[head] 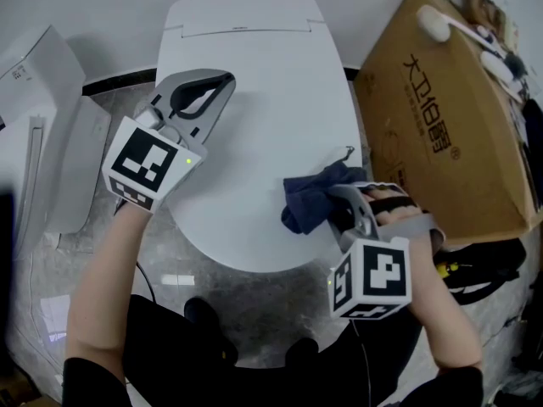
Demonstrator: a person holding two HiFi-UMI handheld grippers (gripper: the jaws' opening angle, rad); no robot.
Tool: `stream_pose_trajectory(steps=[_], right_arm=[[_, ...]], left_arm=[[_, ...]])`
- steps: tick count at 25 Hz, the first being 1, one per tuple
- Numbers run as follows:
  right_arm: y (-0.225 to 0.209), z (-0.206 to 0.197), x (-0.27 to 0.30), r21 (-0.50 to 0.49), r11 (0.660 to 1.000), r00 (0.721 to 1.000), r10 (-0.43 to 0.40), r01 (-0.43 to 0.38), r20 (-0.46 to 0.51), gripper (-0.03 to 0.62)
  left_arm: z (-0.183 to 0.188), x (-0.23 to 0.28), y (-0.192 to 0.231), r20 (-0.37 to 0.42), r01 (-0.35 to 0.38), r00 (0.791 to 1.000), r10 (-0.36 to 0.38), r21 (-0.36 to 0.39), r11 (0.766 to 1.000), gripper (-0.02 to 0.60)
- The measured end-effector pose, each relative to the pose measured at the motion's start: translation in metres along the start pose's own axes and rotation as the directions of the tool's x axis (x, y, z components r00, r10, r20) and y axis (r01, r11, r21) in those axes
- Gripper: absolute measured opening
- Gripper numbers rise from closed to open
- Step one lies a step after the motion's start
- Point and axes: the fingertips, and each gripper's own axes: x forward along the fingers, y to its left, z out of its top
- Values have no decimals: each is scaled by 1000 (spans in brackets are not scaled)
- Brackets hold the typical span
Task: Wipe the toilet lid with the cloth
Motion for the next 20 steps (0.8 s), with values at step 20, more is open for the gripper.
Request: stream_pose_trajectory(steps=[20], right_arm=[[-316,73,160,-33,989,985,-150,147,-82,78]], left_arm=[[-15,-42,29,-17,-42,999,42,-24,999,15]])
